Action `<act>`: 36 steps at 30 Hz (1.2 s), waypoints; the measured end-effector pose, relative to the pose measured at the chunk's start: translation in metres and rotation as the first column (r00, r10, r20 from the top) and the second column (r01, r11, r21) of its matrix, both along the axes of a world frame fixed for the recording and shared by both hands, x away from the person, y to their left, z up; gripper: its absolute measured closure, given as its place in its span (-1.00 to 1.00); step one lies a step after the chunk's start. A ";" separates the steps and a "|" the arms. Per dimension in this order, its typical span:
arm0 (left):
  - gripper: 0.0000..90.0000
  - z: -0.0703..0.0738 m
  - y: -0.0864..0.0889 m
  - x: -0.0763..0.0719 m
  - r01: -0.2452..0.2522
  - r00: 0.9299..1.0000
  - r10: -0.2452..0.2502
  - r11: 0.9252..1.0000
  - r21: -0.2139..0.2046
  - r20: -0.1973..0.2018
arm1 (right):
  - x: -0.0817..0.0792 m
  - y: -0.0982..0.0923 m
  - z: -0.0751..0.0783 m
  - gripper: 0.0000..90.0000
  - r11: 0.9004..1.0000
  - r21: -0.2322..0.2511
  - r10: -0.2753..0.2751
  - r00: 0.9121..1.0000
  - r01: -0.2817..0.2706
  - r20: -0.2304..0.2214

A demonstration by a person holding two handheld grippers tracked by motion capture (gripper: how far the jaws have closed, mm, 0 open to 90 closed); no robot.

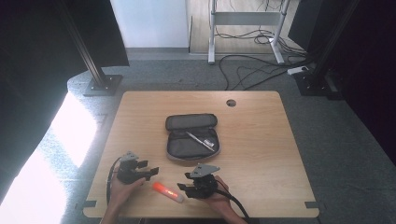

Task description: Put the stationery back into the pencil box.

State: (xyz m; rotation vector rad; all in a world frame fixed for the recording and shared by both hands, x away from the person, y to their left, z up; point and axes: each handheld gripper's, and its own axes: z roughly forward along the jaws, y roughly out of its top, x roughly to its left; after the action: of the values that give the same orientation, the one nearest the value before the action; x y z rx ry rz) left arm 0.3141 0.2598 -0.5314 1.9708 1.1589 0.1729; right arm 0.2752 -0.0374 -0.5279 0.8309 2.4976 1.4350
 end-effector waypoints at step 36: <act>-0.32 0.000 -0.001 0.000 0.004 1.000 -0.004 1.000 0.004 -0.001 | -0.015 0.046 -0.016 0.07 0.992 -0.086 0.087 0.996 -0.090 -0.033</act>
State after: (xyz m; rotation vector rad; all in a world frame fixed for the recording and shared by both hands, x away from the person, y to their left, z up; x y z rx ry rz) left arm 0.3143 0.2591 -0.5318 1.9771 1.1558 0.1717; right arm 0.2600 0.0083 -0.5437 0.7398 2.6287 1.3377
